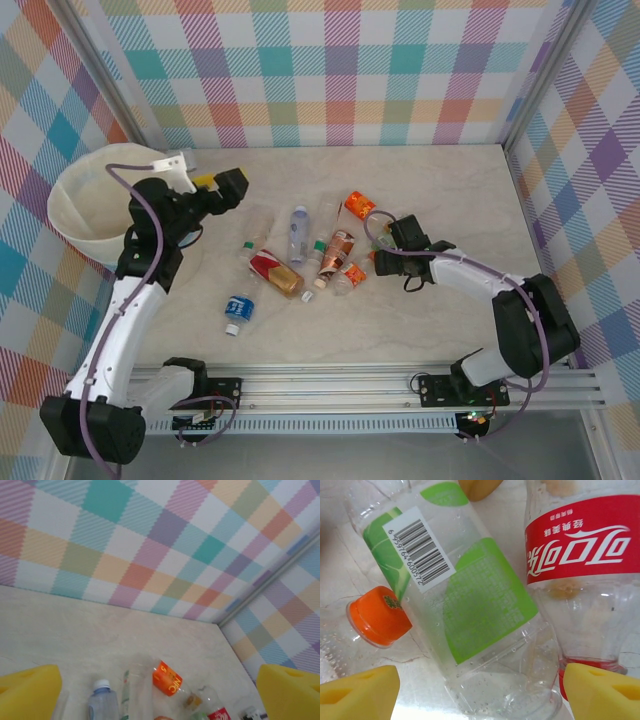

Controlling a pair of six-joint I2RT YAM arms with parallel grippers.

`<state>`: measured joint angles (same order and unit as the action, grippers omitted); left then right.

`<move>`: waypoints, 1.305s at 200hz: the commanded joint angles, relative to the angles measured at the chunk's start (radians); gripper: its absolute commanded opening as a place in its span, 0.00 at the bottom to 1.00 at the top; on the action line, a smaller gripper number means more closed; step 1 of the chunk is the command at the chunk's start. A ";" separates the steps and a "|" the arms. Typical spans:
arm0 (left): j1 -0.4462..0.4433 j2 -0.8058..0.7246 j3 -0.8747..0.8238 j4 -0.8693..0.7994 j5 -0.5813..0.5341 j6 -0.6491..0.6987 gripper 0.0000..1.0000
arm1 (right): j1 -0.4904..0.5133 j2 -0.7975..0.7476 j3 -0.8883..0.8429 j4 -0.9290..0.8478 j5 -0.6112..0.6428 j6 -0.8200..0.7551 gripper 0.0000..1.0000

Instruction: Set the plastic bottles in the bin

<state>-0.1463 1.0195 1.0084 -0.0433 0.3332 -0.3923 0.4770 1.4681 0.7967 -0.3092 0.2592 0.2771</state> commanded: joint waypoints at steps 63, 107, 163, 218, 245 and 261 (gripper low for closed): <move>-0.178 0.153 -0.007 0.008 0.037 0.023 1.00 | -0.005 0.159 0.083 -0.014 -0.065 0.048 0.81; -0.233 0.198 0.011 -0.036 0.024 0.069 1.00 | -0.003 0.179 0.074 0.004 -0.047 0.068 0.76; -0.276 0.241 0.044 -0.101 0.001 0.073 1.00 | 0.011 0.168 0.022 0.028 -0.058 0.091 0.64; -0.276 0.215 0.015 -0.076 -0.061 0.074 1.00 | 0.023 0.092 -0.044 0.061 -0.066 0.105 0.51; -0.276 0.214 0.009 -0.069 -0.066 0.070 1.00 | 0.026 0.047 -0.077 0.090 -0.078 0.102 0.46; -0.276 0.214 0.004 -0.059 -0.066 0.063 1.00 | 0.029 0.023 -0.092 0.101 -0.085 0.096 0.44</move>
<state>-0.4168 1.2610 1.0241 -0.1284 0.2825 -0.3252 0.4980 1.5387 0.7326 -0.2337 0.1997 0.3626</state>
